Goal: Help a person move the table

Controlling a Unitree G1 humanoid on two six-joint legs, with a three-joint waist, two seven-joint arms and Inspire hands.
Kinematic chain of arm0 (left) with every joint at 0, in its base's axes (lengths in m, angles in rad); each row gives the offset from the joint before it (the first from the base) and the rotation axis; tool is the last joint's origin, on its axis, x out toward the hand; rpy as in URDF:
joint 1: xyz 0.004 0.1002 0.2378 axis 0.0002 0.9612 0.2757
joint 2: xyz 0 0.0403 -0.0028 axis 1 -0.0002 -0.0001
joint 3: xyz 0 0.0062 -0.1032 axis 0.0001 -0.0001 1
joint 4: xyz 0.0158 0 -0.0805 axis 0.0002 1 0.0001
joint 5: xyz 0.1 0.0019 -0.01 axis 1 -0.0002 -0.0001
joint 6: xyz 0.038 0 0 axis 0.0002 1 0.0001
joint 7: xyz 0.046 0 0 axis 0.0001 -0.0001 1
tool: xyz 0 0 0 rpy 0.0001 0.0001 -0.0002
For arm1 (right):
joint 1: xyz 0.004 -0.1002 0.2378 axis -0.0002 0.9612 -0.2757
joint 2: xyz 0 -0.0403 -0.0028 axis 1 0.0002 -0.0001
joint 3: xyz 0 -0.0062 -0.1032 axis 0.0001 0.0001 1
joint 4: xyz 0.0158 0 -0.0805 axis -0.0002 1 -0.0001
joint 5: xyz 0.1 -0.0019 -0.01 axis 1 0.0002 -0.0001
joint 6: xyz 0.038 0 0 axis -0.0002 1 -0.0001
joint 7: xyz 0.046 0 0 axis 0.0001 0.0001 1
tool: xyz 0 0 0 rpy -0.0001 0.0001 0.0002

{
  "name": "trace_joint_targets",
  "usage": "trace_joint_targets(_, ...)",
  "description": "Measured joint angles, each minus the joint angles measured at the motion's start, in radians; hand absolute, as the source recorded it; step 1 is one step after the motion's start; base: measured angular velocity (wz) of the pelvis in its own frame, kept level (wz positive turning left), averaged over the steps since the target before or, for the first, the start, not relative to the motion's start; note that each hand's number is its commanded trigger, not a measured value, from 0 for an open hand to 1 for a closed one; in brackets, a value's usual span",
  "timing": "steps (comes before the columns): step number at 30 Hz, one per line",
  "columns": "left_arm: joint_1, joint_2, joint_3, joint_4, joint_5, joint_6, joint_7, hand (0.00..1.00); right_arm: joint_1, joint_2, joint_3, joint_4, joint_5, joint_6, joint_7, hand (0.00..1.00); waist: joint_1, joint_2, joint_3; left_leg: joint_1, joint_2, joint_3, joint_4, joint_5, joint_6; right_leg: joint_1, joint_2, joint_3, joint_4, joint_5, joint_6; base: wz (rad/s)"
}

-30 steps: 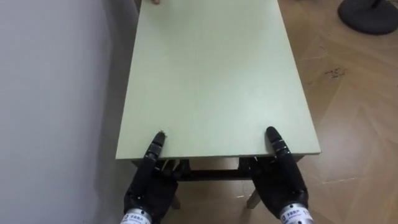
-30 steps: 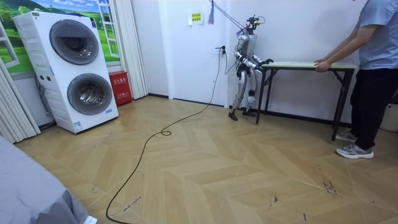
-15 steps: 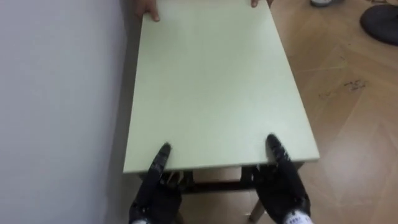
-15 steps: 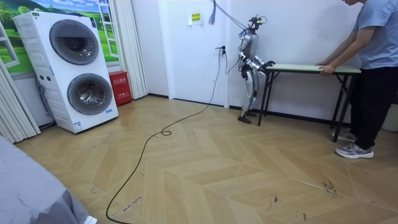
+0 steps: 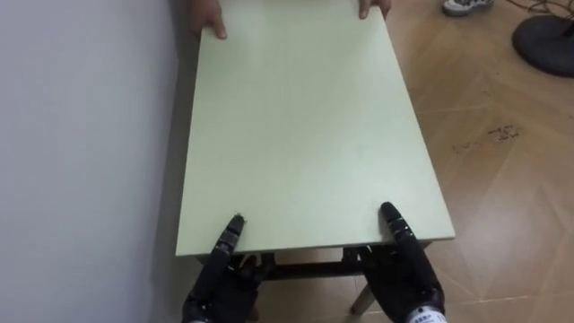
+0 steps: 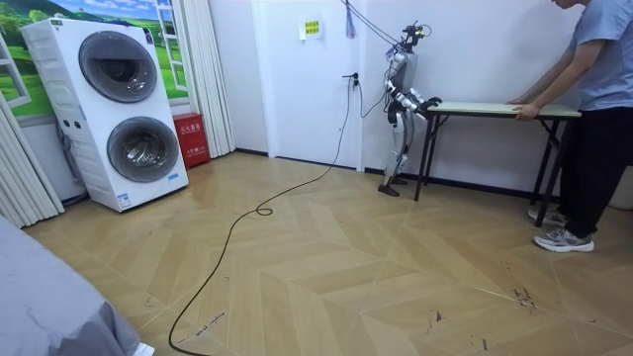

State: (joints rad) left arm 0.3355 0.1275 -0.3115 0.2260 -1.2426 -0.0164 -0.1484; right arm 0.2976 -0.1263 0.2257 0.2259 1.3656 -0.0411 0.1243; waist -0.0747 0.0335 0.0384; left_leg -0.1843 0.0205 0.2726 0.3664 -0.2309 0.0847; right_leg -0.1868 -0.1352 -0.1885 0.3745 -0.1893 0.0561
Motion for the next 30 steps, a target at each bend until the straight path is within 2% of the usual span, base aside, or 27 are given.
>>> trace_joint_targets(3, -0.011, 0.000, 0.005, 0.042, 0.000, -0.004, -0.045, 1.00, -0.003, 0.004, 0.002, 0.019, 0.000, 0.000, 0.018, 1.00, 0.002, -0.003, -0.0020, 0.005, 0.001, 0.001, -0.004, 0.001, -0.001, 0.000, 0.001, 0.000, -0.005, 0.000, 0.000, 0.00)
trace_joint_targets(4, -0.013, 0.000, 0.005, 0.048, 0.001, -0.005, -0.051, 0.91, -0.003, 0.005, 0.002, 0.022, 0.001, 0.000, 0.020, 1.00, 0.003, -0.002, -0.0030, 0.006, 0.002, 0.001, -0.005, 0.001, -0.002, 0.001, 0.003, 0.000, -0.010, 0.001, -0.001, 0.00)
trace_joint_targets(5, -0.014, 0.000, 0.008, 0.054, 0.001, -0.005, -0.059, 0.63, -0.003, 0.007, 0.003, 0.023, 0.001, 0.000, 0.021, 0.76, 0.004, -0.002, -0.0036, 0.007, 0.003, 0.001, -0.005, 0.000, -0.003, 0.005, 0.006, -0.001, -0.015, 0.003, -0.002, 0.00)
trace_joint_targets(6, -0.014, -0.001, 0.012, 0.060, 0.001, -0.004, -0.067, 0.53, -0.003, 0.007, 0.006, 0.024, 0.001, 0.000, 0.021, 0.56, 0.004, -0.003, -0.0035, 0.011, 0.003, 0.001, -0.007, 0.000, -0.004, 0.011, 0.006, 0.000, -0.016, 0.003, -0.002, 0.00)
trace_joint_targets(7, -0.014, -0.001, 0.015, 0.066, 0.001, -0.003, -0.073, 0.18, -0.002, 0.007, 0.008, 0.026, 0.001, 0.000, 0.021, 0.16, 0.005, -0.003, -0.0034, 0.015, 0.003, 0.002, -0.009, 0.000, -0.005, 0.013, 0.006, 0.000, -0.016, 0.003, -0.002, -0.03)
trace_joint_targets(8, -0.013, -0.001, 0.018, 0.078, 0.001, 0.001, -0.084, 0.00, -0.002, 0.007, 0.010, 0.032, 0.001, 0.000, 0.022, 0.00, 0.005, -0.005, -0.0053, 0.024, 0.003, 0.002, -0.014, 0.000, -0.006, 0.018, 0.006, 0.000, -0.018, 0.003, -0.002, 0.00)
trace_joint_targets(11, -0.014, 0.016, 0.025, 0.110, 0.114, 0.004, -0.130, 0.00, -0.002, 0.005, 0.011, 0.043, -0.001, 0.001, 0.022, 0.00, 0.006, -0.006, -0.0069, 0.040, 0.004, 0.002, -0.025, 0.002, -0.010, 0.035, 0.011, 0.000, -0.033, 0.005, -0.003, 0.00)
trace_joint_targets(13, -0.026, 0.023, 0.035, 0.125, 0.234, 0.005, -0.138, 0.00, -0.002, -0.009, 0.027, 0.045, -0.068, 0.002, 0.031, 0.00, 0.006, -0.013, -0.0129, 0.042, 0.006, 0.002, -0.027, 0.003, -0.013, 0.040, 0.014, 0.000, -0.034, 0.005, -0.004, 0.00)
trace_joint_targets(17, -0.063, 0.027, 0.029, 0.153, 0.343, 0.017, -0.141, 0.00, -0.003, -0.030, 0.030, 0.045, -0.170, 0.021, 0.043, 0.00, 0.012, -0.022, -0.0213, 0.060, 0.010, 0.002, -0.031, 0.001, -0.019, 0.061, 0.020, 0.000, -0.038, 0.006, -0.006, -0.02)
trace_joint_targets(21, -0.077, 0.039, 0.017, 0.174, 0.410, 0.034, -0.141, 0.00, -0.003, -0.032, 0.031, 0.045, -0.238, 0.032, 0.066, 0.00, 0.017, -0.028, -0.0252, 0.068, 0.021, 0.006, -0.029, -0.003, -0.025, 0.076, 0.031, 0.000, -0.053, 0.013, -0.014, -0.05)
trace_joint_targets(26, -0.093, 0.045, 0.015, 0.185, 0.465, 0.040, -0.144, 0.00, -0.002, -0.040, 0.025, 0.045, -0.293, 0.051, 0.101, 0.00, 0.020, -0.014, -0.0267, 0.078, 0.025, 0.004, -0.030, -0.006, -0.030, 0.088, 0.036, -0.002, -0.060, 0.016, -0.016, -0.01)
trace_joint_targets(30, -0.106, 0.044, 0.023, 0.229, 0.576, 0.044, -0.151, 0.00, -0.003, -0.038, -0.002, 0.067, -0.391, 0.057, 0.167, 0.00, 0.025, -0.002, -0.0280, 0.091, 0.024, 0.002, -0.040, -0.006, -0.031, 0.100, 0.036, -0.004, -0.063, 0.018, -0.017, 0.00)
